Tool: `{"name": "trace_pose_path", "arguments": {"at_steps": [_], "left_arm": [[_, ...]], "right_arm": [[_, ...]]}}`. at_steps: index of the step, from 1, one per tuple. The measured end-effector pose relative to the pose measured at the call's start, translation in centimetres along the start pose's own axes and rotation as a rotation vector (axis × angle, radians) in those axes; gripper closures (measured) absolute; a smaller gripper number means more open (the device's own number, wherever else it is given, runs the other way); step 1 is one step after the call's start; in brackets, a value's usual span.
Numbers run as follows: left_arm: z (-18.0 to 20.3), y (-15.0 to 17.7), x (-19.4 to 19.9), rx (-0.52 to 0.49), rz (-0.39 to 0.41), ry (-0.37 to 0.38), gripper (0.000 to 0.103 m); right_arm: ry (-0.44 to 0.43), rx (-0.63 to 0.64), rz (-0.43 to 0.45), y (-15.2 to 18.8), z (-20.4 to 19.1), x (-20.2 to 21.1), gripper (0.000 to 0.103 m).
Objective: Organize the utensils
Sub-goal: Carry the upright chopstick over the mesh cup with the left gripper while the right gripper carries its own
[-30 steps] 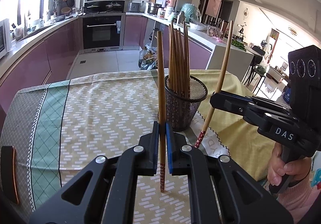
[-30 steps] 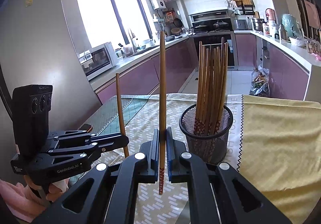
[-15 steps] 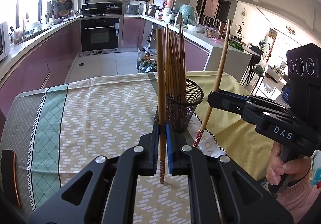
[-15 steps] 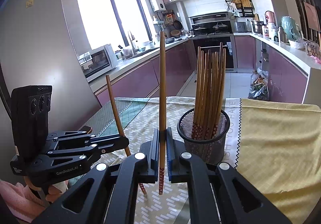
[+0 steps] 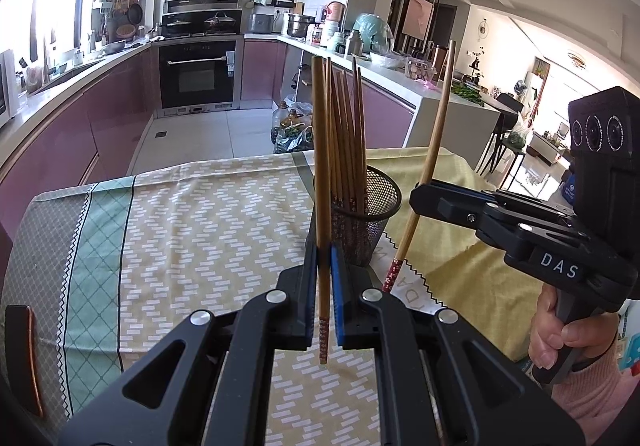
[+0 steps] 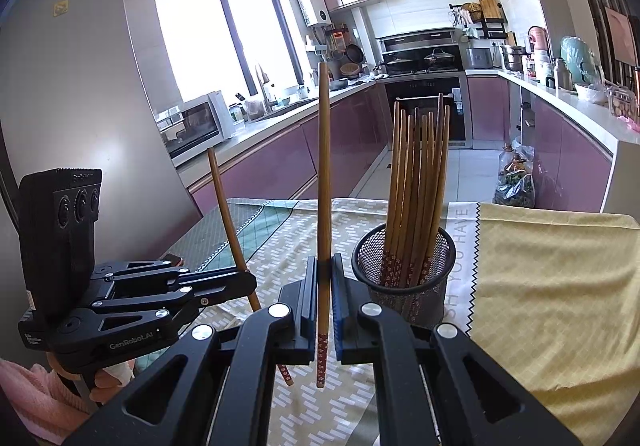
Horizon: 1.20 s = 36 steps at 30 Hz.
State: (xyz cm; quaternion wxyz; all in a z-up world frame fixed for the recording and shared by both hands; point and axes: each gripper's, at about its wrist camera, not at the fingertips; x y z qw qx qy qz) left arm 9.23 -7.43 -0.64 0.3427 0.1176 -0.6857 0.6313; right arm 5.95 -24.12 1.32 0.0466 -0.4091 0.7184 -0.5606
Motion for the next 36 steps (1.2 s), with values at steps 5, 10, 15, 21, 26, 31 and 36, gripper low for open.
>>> {"name": "trace_pose_path", "arguments": {"at_steps": [5,10,15,21,26,31,36], "left_arm": [[0.1,-0.2,0.2,-0.001,0.003,0.000,0.095],[0.1,-0.3,0.2,-0.003,0.006,-0.001,0.095],[0.3,-0.7,0.4,-0.008,0.013,-0.002,0.095],[0.4,-1.0,0.6,-0.012,0.023,-0.002,0.095],[0.6,-1.1,0.7,-0.016,0.028,-0.002,0.095],[0.7,-1.4,0.7,-0.020,0.034,-0.001,0.095],[0.8,-1.7,0.8,-0.022,0.040,-0.001,0.095]], "right_arm": [[0.001,0.000,0.004,-0.2,0.2,0.2,0.097],[0.003,0.003,0.007,-0.2,0.0,0.1,0.097],[0.005,0.004,0.010,-0.3,0.1,0.2,0.097],[0.007,0.004,0.015,-0.5,0.1,0.3,0.097],[0.008,0.008,0.017,-0.4,0.2,0.4,0.097],[0.009,0.012,0.023,-0.7,0.1,0.4,0.097],[0.010,0.016,0.028,-0.7,0.1,0.5,0.097]]}}
Point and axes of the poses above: each gripper's, at about its wrist camera, not at the fingertips, and x roughly against the way its jaws point, z to its right, y to its underside, and after that the axes turned 11 degrees about -y, right-handed
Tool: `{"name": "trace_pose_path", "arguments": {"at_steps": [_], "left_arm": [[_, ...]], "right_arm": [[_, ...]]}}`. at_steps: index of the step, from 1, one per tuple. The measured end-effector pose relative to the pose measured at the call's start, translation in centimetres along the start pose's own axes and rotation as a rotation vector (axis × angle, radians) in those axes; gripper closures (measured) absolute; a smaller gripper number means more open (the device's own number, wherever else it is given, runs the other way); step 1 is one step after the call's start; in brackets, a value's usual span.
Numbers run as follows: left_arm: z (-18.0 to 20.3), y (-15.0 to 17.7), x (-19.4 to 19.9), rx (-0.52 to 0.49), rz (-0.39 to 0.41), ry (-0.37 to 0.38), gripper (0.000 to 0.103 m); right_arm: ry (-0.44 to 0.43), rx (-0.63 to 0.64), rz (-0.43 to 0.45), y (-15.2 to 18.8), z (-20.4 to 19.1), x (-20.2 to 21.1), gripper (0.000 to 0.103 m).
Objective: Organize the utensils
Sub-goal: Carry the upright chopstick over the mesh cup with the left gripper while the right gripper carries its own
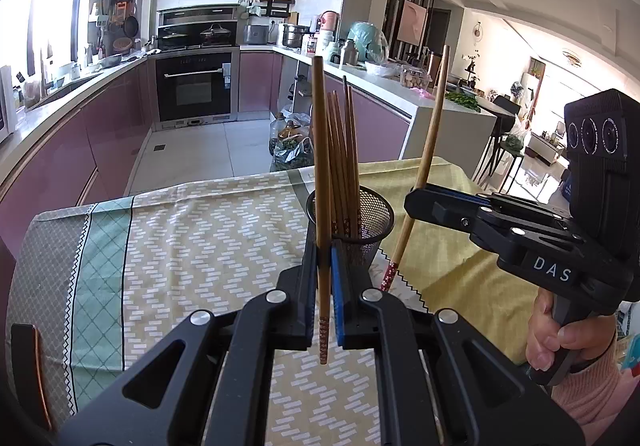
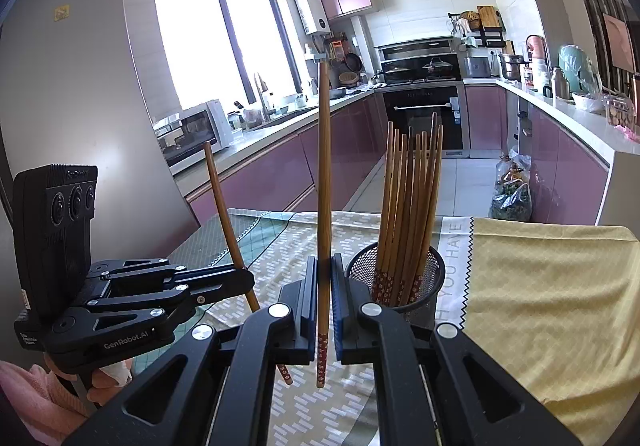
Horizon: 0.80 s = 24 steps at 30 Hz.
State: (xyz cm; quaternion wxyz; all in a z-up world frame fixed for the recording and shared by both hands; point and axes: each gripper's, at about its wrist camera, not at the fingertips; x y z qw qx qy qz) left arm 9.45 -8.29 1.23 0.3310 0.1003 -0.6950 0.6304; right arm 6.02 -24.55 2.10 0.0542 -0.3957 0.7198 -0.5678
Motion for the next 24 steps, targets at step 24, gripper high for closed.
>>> {"name": "trace_pose_path", "arguments": {"at_steps": [24], "left_arm": [[0.8,-1.5,0.4,-0.022,0.036,0.001,0.095]], "right_arm": [[0.001,0.001,0.022,-0.9,0.5,0.4,0.097]]}}
Point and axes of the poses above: each gripper's, at about its wrist camera, not at the fingertips, and x roughly against the way its jaws point, z to its right, y to its underside, and after that the axes turned 11 degrees about -y, right-handed
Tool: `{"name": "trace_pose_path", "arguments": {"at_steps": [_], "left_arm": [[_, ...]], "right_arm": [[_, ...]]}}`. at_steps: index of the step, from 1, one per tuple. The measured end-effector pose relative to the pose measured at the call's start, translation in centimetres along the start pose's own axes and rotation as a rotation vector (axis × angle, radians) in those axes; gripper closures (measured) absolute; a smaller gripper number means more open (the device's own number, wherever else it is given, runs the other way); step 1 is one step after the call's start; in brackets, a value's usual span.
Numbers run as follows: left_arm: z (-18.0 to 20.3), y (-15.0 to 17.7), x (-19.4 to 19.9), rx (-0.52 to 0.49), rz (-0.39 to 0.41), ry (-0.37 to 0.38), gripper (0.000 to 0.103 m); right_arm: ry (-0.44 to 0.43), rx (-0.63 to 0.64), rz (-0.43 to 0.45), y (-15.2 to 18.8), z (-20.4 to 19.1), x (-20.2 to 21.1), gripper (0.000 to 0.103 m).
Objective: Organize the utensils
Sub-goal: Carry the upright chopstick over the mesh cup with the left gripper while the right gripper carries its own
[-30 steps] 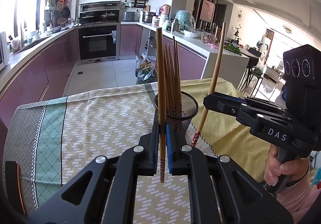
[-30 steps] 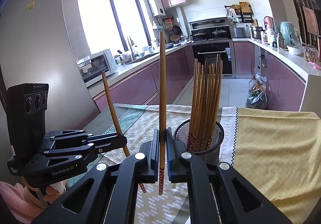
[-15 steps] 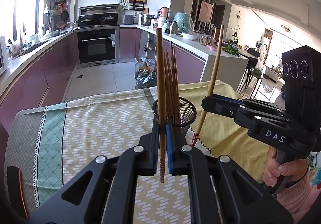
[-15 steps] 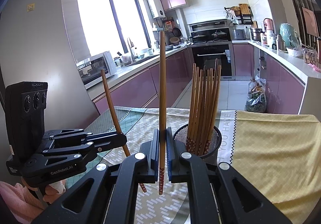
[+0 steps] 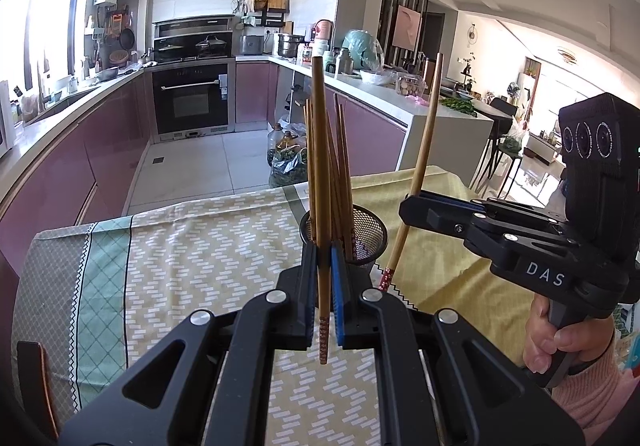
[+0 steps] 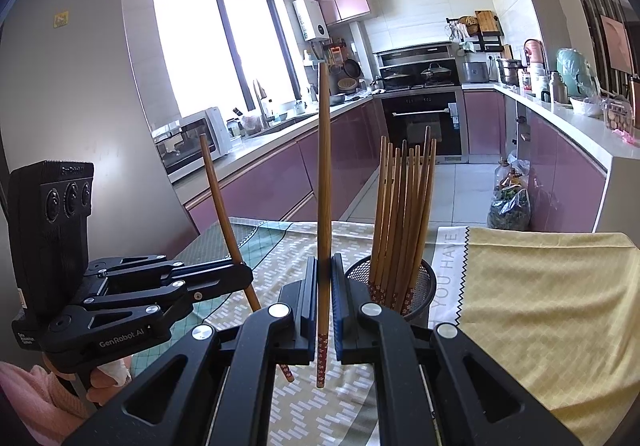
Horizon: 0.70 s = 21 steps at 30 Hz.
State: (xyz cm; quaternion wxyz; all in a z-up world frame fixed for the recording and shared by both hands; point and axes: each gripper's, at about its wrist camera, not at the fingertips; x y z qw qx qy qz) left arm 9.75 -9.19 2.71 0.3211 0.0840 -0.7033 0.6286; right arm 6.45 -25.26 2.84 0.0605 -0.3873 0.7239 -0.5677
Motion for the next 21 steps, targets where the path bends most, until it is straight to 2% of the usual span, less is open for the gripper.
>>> {"name": "trace_pose_path", "arguments": {"at_steps": [21], "left_arm": [[0.3,-1.5,0.2,-0.009,0.049,0.001,0.095]], "right_arm": [[0.010,0.016,0.038,-1.3,0.2,0.5,0.097]]}}
Point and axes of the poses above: each gripper's, at about its wrist camera, not at the fingertips, and x roughly against the way its jaws point, z to its right, y to its underside, and after that the axes turned 11 degrees about -y, right-handed
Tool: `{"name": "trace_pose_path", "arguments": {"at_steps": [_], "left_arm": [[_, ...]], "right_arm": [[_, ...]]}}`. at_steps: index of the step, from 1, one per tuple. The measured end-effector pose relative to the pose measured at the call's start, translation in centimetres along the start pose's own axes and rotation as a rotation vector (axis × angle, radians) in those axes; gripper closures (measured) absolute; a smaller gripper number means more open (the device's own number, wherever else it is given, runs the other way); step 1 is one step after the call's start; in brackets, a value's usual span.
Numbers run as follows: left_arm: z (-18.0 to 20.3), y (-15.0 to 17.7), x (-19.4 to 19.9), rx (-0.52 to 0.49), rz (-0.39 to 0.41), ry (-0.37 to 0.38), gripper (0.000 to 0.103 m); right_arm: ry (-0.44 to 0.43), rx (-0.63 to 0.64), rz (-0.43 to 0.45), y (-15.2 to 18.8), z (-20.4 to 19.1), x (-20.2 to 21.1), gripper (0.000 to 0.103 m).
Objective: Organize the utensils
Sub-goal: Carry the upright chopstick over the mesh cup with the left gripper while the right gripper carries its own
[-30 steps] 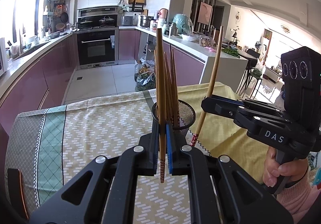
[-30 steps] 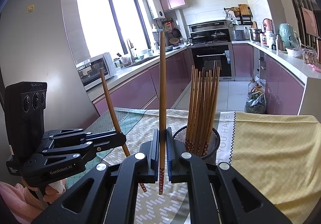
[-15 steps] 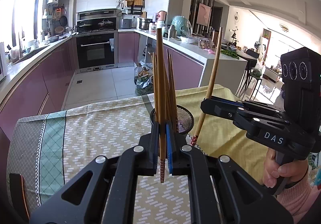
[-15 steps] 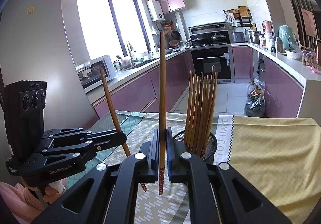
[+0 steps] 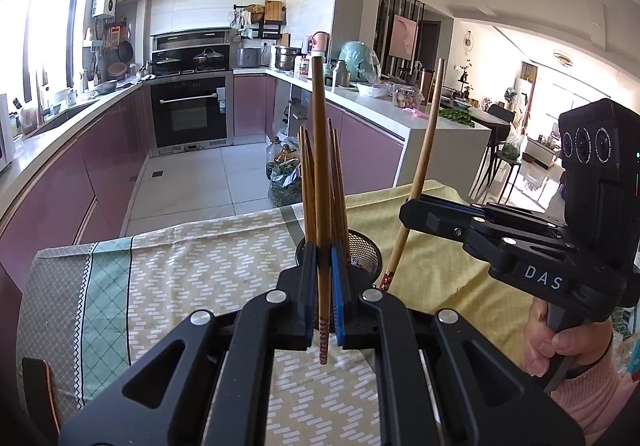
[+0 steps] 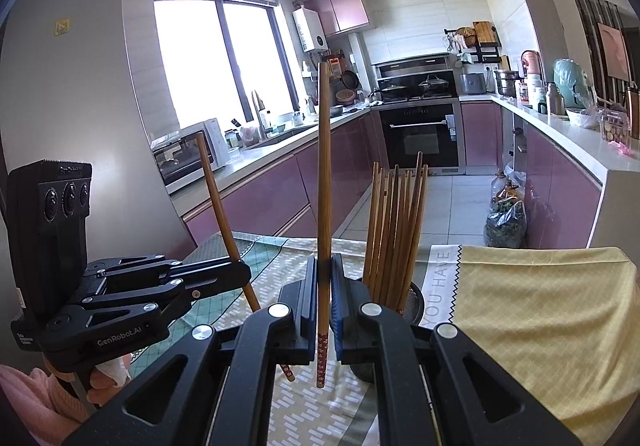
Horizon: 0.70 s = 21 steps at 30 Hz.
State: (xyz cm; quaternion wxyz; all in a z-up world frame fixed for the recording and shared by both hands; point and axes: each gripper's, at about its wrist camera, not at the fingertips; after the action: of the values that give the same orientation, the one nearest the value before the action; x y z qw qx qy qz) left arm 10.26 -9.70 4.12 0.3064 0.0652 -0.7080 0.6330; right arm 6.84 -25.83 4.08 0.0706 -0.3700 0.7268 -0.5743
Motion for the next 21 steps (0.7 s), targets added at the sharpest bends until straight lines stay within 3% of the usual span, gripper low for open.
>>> {"name": "trace_pose_path", "arguments": {"at_steps": [21], "left_arm": [[0.0,-1.6,-0.1,0.009,0.039,0.010,0.095]], "right_arm": [[0.001,0.008,0.018,-1.1,0.6,-0.1,0.097]]}}
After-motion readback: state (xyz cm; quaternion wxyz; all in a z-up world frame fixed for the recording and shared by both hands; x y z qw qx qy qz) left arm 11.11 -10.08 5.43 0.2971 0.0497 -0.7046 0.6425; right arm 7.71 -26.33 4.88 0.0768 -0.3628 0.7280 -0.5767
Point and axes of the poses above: each gripper's, at about its wrist camera, not at the fingertips, and x roughly against the way its jaws point, z to its right, y to its underside, and after that the axes turned 11 degrees about -y, right-handed
